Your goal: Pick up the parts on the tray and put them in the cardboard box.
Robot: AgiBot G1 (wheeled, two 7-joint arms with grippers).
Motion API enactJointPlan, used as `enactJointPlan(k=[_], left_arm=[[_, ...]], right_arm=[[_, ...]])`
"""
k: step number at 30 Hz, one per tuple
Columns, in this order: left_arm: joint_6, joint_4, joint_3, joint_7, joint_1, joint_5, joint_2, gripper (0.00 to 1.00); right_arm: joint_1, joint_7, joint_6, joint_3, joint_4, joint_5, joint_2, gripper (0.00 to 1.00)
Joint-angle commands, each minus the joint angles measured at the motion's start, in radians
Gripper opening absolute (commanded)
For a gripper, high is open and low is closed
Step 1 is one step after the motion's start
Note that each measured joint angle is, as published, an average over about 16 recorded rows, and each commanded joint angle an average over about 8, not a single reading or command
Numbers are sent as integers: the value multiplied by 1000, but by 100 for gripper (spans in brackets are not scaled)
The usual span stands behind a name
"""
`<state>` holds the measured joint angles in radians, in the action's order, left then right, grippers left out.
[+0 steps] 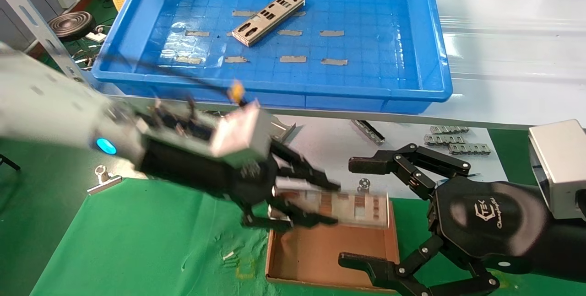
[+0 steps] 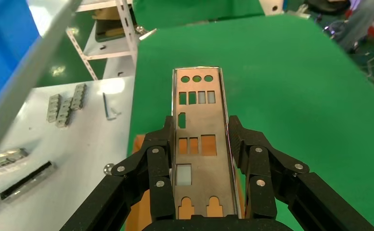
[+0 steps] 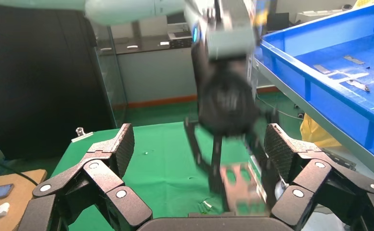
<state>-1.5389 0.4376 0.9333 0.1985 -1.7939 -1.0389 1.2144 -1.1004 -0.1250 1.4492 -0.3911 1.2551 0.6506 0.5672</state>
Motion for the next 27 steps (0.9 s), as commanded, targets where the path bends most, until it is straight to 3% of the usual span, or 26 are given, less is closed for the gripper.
enactJointPlan(k=[1, 9, 18, 20, 25, 27], left_arm=[[13, 7, 22, 31, 34, -1, 8, 0], [178, -96, 50, 202, 133, -59, 115, 0], [298, -85, 87, 279, 197, -71, 145, 1], [313, -75, 98, 278, 202, -69, 145, 16], [354, -59, 123, 271, 212, -65, 145, 78], [369, -54, 132, 267, 214, -62, 145, 97]], right_arm=[[0, 0, 0, 0, 0, 0, 0, 100], [0, 0, 0, 0, 0, 0, 0, 100], [0, 0, 0, 0, 0, 0, 0, 100], [0, 0, 0, 0, 0, 0, 0, 100], [0, 0, 0, 0, 0, 0, 0, 100], [0, 0, 0, 0, 0, 0, 0, 100]])
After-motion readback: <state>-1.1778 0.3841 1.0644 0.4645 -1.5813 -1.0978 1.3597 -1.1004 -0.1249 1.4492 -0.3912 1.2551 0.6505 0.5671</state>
